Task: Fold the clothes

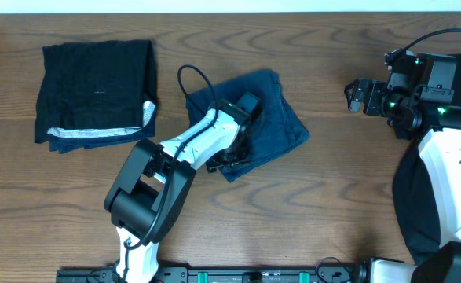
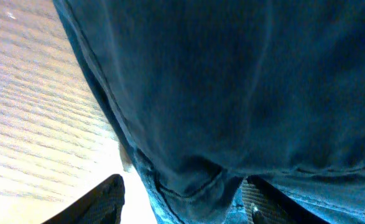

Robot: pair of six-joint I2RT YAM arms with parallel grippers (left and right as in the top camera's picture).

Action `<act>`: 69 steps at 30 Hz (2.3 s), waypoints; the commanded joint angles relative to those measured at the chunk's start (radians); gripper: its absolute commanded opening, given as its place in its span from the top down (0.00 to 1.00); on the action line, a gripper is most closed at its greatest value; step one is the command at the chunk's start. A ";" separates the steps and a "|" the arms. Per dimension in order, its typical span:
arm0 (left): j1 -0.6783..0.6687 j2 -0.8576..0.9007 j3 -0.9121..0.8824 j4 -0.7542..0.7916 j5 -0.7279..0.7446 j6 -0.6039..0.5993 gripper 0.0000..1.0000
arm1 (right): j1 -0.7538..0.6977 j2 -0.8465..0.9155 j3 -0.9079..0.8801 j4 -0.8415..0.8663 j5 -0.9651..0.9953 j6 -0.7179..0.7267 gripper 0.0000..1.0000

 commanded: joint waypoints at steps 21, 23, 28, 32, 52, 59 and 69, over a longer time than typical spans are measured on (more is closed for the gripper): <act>0.240 0.056 0.044 -0.104 -0.418 0.315 0.10 | -0.007 0.004 -0.001 0.000 0.003 0.002 0.01; 0.262 0.042 0.085 -0.126 -0.418 0.337 0.10 | -0.007 0.004 -0.001 0.000 0.003 0.002 0.01; 0.273 -0.043 0.153 -0.165 -0.341 0.338 0.10 | -0.007 0.004 -0.001 0.000 0.003 0.002 0.01; 0.257 -0.128 0.153 -0.158 -0.148 0.316 0.10 | -0.007 0.004 -0.001 0.000 0.003 0.002 0.01; 0.249 -0.151 0.148 -0.124 -0.104 0.549 0.07 | -0.007 0.004 -0.001 0.000 0.003 0.002 0.01; 0.287 -0.151 0.148 -0.109 -0.106 0.671 0.06 | -0.007 0.004 -0.001 0.000 0.003 0.002 0.01; 0.306 -0.138 0.147 -0.083 -0.078 0.709 0.00 | -0.007 0.004 -0.001 0.000 0.003 0.002 0.01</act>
